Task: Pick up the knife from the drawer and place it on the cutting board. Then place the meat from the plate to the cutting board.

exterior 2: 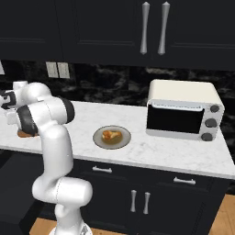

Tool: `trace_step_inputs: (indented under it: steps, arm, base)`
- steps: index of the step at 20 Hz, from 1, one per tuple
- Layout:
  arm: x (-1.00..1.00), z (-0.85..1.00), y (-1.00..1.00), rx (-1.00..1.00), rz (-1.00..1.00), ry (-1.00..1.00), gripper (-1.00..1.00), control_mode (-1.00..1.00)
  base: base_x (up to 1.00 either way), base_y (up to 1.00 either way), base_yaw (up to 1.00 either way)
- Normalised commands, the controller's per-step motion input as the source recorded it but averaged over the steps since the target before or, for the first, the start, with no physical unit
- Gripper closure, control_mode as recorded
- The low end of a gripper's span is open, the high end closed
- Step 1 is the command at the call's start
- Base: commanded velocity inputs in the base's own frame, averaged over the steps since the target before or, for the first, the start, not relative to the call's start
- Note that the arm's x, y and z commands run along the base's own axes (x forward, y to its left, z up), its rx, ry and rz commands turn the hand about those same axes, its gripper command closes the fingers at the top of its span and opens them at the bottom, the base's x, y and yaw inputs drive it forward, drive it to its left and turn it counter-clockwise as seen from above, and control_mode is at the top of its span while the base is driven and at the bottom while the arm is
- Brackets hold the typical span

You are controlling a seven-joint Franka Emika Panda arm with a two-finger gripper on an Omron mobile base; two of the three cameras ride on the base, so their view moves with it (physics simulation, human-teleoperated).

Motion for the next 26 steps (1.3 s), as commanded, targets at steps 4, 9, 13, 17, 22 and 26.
trace_step_inputs:
  steps: [4,9,13,17,22,26]
  arm:
    - [0.37,-0.11,0.38,-0.04,0.00,0.00,1.00,-1.00]
    - [0.33,-0.23,0.11,-0.03,0.00,0.00,1.00,-1.00]
    - [0.17,-0.47,0.00,-0.01,0.00,0.00,1.00,-1.00]
    - [0.00,-0.50,0.02,0.00,0.00,0.00,1.00,-1.00]
    - [0.00,-0.29,0.11,0.00,0.00,-0.01,1.00,-1.00]
    - [0.05,-0.02,0.24,0.00,0.00,-0.01,1.00,-1.00]
  base:
    - [0.00,0.00,0.00]
    - [0.00,0.00,0.00]
    - [0.00,0.00,0.00]
    - [0.00,0.00,0.00]
    - [0.00,0.00,0.00]
    - [0.00,0.00,0.00]
